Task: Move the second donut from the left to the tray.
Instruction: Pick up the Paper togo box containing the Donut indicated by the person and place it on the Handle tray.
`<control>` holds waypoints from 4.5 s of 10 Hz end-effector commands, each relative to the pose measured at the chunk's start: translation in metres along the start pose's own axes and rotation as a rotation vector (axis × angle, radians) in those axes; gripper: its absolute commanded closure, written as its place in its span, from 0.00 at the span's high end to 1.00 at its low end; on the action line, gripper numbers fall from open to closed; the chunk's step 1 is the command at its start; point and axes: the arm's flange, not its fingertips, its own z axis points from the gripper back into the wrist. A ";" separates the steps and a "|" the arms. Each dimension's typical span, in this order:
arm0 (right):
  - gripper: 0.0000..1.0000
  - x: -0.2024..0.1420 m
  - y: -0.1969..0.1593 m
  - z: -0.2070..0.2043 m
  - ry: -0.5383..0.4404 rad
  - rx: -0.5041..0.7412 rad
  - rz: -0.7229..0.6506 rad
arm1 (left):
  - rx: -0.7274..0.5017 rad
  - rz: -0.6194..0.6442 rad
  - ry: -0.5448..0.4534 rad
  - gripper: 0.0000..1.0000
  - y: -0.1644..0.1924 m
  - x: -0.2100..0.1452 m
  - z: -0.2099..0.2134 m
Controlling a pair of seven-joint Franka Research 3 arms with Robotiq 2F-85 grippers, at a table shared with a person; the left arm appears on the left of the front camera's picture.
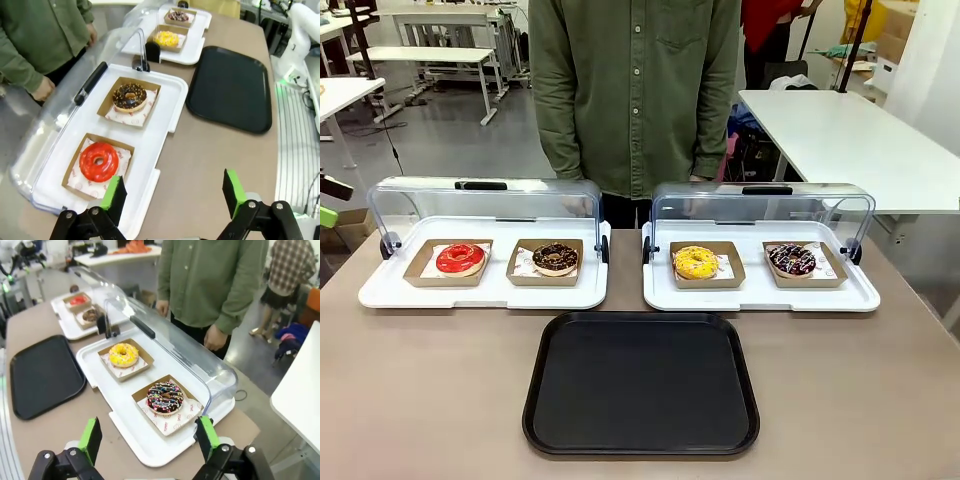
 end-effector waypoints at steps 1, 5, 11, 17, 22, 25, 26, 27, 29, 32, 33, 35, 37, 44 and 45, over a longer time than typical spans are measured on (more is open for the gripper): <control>1.00 -0.008 -0.007 0.002 -0.042 0.016 0.010 | -0.007 -0.002 -0.052 1.00 -0.004 0.005 -0.016; 1.00 -0.018 -0.004 0.008 -0.086 0.007 0.019 | -0.002 -0.021 -0.069 1.00 -0.008 0.006 -0.021; 1.00 -0.023 -0.002 0.005 -0.080 0.015 -0.016 | 0.011 0.002 -0.036 1.00 -0.007 0.008 -0.018; 1.00 -0.023 -0.002 0.005 -0.080 0.015 -0.016 | -0.067 -0.067 -0.197 1.00 0.026 -0.052 -0.001; 1.00 -0.023 -0.002 0.005 -0.080 0.015 -0.016 | -0.074 -0.033 -0.148 1.00 0.019 -0.053 -0.014; 1.00 -0.023 -0.002 0.005 -0.080 0.015 -0.016 | -0.074 -0.033 -0.148 1.00 0.019 -0.053 -0.014; 1.00 -0.023 -0.002 0.005 -0.080 0.015 -0.016 | -0.074 -0.033 -0.148 1.00 0.019 -0.053 -0.014; 1.00 -0.023 -0.002 0.005 -0.080 0.015 -0.016 | -0.074 -0.033 -0.148 1.00 0.019 -0.053 -0.014; 1.00 -0.023 -0.002 0.005 -0.080 0.015 -0.016 | -0.074 -0.033 -0.148 1.00 0.019 -0.053 -0.014; 1.00 -0.023 -0.002 0.005 -0.080 0.015 -0.016 | -0.074 -0.033 -0.148 1.00 0.019 -0.053 -0.014; 1.00 -0.023 -0.002 0.005 -0.080 0.015 -0.016 | -0.074 -0.033 -0.148 1.00 0.019 -0.053 -0.014; 1.00 -0.023 -0.002 0.005 -0.080 0.015 -0.016 | -0.074 -0.033 -0.148 1.00 0.019 -0.053 -0.014; 1.00 -0.023 -0.002 0.005 -0.080 0.015 -0.016 | -0.074 -0.033 -0.148 1.00 0.019 -0.053 -0.014; 1.00 -0.023 -0.002 0.005 -0.080 0.015 -0.016 | -0.074 -0.033 -0.148 1.00 0.019 -0.053 -0.014; 1.00 -0.023 -0.002 0.005 -0.080 0.015 -0.016 | -0.074 -0.033 -0.148 1.00 0.019 -0.053 -0.014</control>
